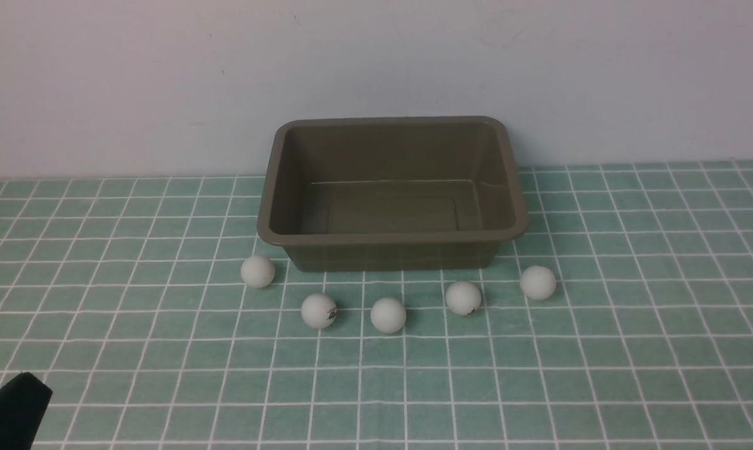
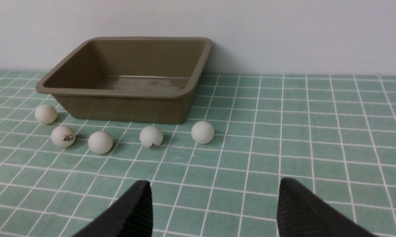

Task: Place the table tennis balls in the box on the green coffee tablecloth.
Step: 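Reach for and grasp a ping pong ball on the table beside the basket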

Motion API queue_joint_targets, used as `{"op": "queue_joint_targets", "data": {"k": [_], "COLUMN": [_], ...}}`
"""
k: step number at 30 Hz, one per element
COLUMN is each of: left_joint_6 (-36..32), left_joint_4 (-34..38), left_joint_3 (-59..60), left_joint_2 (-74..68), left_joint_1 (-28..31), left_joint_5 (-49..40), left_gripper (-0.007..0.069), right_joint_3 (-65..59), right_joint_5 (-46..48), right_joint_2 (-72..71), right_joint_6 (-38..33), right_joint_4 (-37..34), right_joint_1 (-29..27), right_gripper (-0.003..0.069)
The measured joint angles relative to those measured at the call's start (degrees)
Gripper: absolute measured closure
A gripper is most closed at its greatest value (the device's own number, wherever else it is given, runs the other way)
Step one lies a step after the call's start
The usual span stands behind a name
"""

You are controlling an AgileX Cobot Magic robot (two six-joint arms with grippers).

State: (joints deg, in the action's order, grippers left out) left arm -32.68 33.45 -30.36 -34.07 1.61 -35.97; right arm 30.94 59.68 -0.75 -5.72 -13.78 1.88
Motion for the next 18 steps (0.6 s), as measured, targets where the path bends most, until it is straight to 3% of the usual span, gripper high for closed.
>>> {"op": "queue_joint_targets", "data": {"k": [6, 18], "left_joint_6": [-7.73, -12.49], "left_joint_4": [0.0, 0.41], "left_joint_3": [-5.97, -17.65], "left_joint_2": [-15.1, -42.94], "left_joint_1": [0.0, 0.0], "left_joint_5": [2.41, 4.3], "left_gripper": [0.0102, 0.0101], "right_joint_3": [0.0, 0.0], "right_joint_5": [0.42, 1.84], "right_joint_2": [0.0, 0.0], "right_joint_6": [0.0, -2.41], "right_joint_4": [-1.52, -1.7], "right_joint_1": [0.0, 0.0], "right_gripper": [0.0197, 0.0197]}}
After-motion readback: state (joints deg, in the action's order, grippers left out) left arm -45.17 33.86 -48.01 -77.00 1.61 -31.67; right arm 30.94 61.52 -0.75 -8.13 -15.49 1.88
